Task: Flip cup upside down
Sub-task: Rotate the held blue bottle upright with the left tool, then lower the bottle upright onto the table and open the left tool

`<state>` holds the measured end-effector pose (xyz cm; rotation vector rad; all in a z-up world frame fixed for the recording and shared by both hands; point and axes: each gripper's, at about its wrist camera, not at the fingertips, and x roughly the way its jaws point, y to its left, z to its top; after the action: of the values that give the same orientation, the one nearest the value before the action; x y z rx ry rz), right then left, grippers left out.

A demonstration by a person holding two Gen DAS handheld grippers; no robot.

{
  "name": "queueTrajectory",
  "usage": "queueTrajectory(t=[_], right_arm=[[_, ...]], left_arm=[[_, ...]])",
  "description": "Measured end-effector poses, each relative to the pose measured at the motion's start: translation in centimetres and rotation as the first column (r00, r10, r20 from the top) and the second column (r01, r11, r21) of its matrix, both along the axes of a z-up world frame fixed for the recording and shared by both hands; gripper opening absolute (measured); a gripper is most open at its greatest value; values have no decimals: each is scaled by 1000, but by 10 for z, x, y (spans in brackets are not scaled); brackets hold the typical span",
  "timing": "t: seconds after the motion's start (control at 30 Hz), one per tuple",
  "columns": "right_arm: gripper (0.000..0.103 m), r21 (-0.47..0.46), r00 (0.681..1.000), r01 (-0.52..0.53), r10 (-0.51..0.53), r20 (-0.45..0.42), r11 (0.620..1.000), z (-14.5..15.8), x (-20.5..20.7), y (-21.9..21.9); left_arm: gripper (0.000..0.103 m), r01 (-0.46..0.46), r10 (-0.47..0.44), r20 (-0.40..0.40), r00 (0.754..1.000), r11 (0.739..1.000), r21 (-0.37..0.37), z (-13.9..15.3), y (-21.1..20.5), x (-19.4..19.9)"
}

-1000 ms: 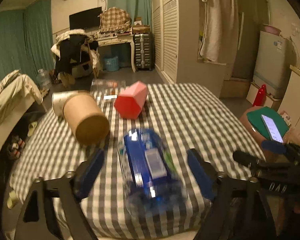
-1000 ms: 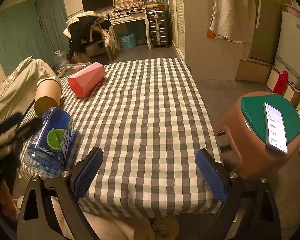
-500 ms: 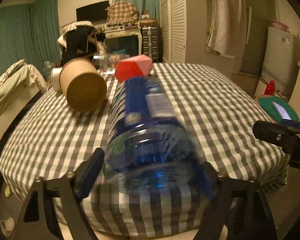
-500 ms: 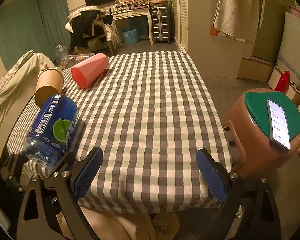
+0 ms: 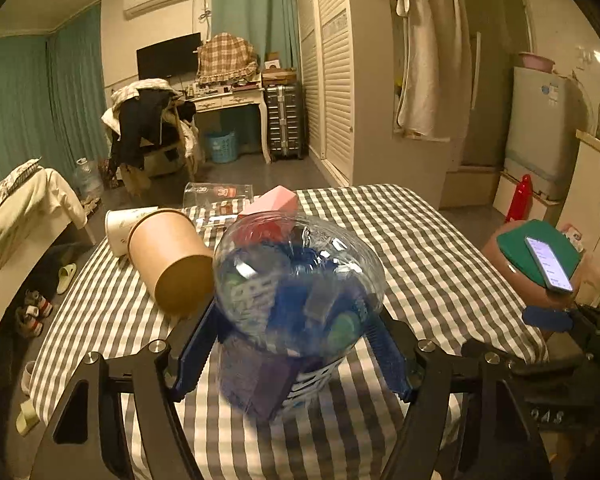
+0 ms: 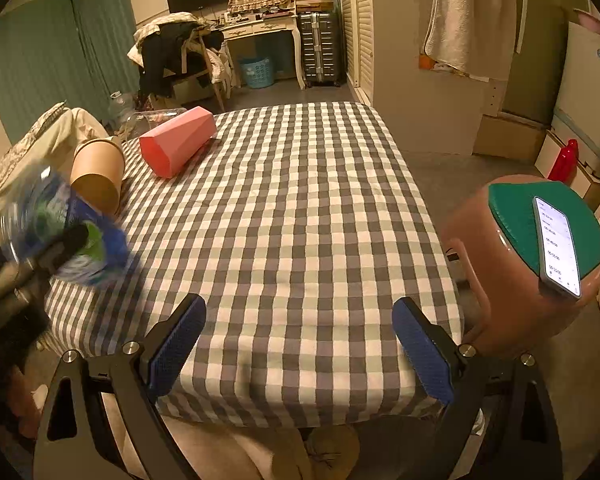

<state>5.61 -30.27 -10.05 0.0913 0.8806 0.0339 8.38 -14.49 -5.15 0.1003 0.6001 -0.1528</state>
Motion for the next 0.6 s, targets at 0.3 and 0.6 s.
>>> queueTrajectory(t=[0.3,0.6], right_arm=[[94,-3,1000,12,-12,-5,1000,-1,1,-3],[94,-11,1000,-5,5,-3,1000,0,3,6]], left_arm=[[73,-13,9,-55,998,997,-75,-17,12,8],[73,-41,35,-68,997,995,-92,-17,25,-2]])
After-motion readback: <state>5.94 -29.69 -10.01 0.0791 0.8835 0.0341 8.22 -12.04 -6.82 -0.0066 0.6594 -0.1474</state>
